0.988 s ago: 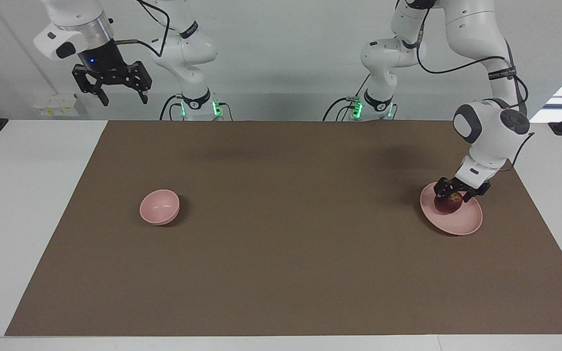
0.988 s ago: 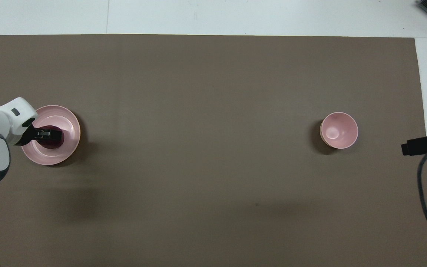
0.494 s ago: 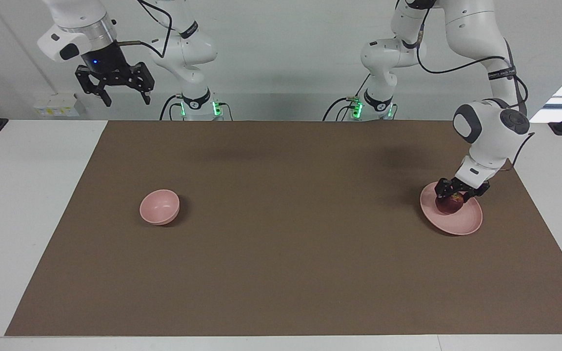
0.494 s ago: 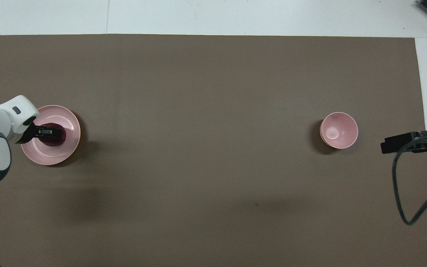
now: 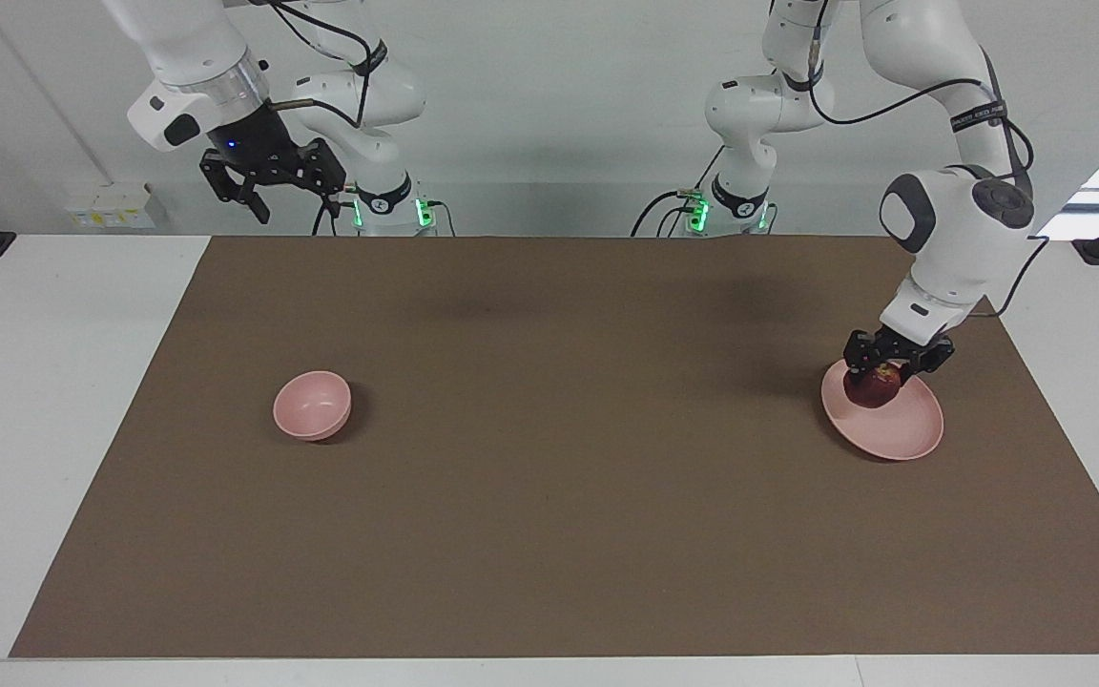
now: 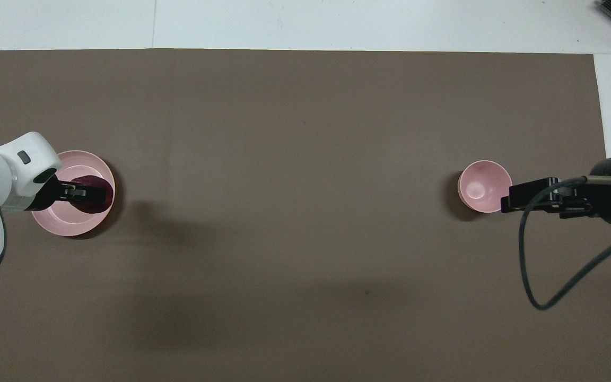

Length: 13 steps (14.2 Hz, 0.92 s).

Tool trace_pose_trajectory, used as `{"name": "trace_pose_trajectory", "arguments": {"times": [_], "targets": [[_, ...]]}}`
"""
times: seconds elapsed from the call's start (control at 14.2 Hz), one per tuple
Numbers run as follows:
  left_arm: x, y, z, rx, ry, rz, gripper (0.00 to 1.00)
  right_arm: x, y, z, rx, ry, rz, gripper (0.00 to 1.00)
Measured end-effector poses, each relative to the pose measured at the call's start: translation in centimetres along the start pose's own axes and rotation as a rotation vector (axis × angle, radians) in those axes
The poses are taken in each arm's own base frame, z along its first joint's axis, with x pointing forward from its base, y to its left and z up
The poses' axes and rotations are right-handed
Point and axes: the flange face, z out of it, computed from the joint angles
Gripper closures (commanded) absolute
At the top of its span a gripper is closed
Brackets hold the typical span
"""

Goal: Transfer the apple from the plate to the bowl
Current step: 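Lift the apple with the left gripper while the right gripper approaches it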

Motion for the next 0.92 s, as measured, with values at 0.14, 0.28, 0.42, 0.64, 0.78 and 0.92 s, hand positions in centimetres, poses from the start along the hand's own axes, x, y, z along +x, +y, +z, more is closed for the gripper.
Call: {"name": "trace_pose_trajectory", "arguments": {"times": [0.14,0.28,0.42,0.64,0.78,0.92], "targets": [[0.0,3.1,0.2,-0.065,-0.011,-0.01,1.0,0.4,-1.9,2.1,0.027,0.006,0.043,0.0],[0.1,6.9,0.7,-0.151,-0.015,-0.056,1.0,1.1,-4.2,4.6,0.042,-0.003,0.09,0.0],[0.1,10.2,0.9,-0.233,-0.017,-0.102,1.0,2.2,-5.6,6.7,0.084,-0.017,0.153,0.0],[0.3,15.1,0.8,-0.327,0.021,-0.142,1.0,3.6,-6.6,9.2,0.15,-0.053,0.249,0.0],[0.3,18.7,0.6,-0.392,0.053,-0.18,1.0,3.7,-8.1,10.5,0.185,-0.093,0.326,0.0],[0.2,21.9,0.3,-0.414,0.097,-0.228,1.0,3.5,-10.0,11.6,0.223,-0.126,0.423,0.0]]}}
